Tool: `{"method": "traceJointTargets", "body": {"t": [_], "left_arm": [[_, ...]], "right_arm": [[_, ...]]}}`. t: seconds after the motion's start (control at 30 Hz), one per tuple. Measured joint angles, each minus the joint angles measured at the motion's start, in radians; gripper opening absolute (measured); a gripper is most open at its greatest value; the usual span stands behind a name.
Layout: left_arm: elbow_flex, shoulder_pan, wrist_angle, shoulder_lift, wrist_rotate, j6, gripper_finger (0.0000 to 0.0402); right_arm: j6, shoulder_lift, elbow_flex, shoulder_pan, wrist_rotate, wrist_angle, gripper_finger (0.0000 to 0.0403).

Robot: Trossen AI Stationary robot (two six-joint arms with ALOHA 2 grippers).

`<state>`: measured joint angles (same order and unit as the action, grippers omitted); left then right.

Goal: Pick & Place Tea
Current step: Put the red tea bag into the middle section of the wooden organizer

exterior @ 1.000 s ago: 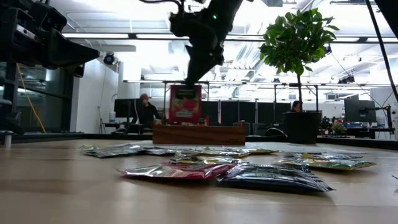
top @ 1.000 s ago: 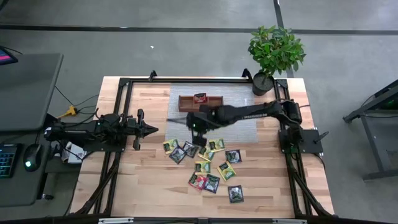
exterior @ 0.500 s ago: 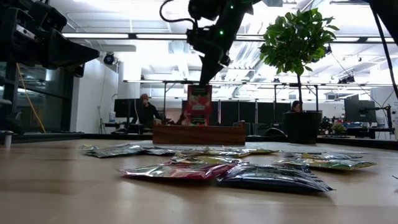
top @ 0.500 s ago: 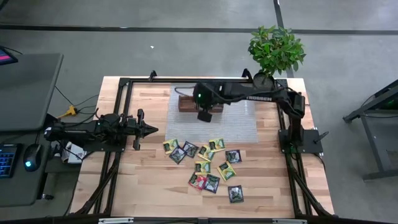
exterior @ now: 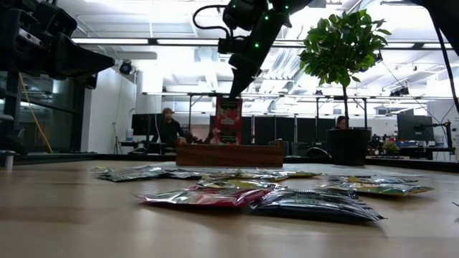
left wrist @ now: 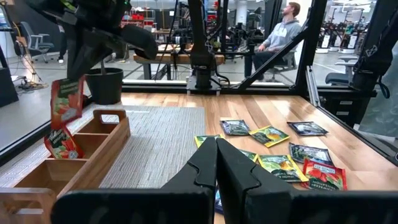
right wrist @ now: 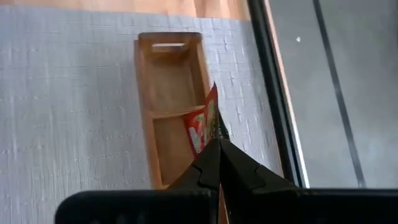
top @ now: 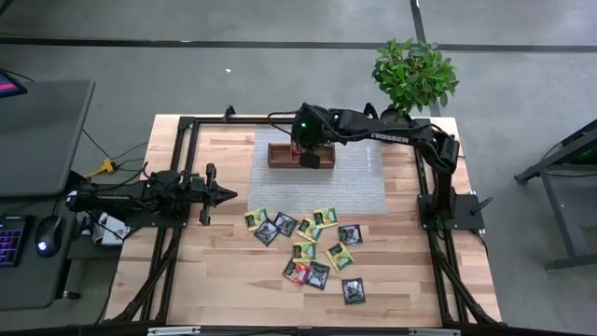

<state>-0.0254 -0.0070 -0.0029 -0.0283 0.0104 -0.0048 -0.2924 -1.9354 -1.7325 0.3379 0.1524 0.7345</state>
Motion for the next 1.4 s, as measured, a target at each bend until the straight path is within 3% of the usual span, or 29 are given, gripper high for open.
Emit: {"method": "traceJointTargets", "body": {"t": [0.2,0.7,1.4], "left_arm": [[0.0,0.0,0.0,0.0,0.0,0.0,0.0],[0.0,0.0,0.0,0.0,0.0,0.0,0.0],[0.0,0.0,0.0,0.0,0.0,0.0,0.0]], "right_arm": [[-0.085,-0.037,0.0,0.018,-0.059,-0.004,0.0],[-0.136,-0.121,0.0,0.043,-0.054,-0.026,0.0],[-0.132,-0.081,0.0,0.041,-0.001,0.063,0.0]]}}
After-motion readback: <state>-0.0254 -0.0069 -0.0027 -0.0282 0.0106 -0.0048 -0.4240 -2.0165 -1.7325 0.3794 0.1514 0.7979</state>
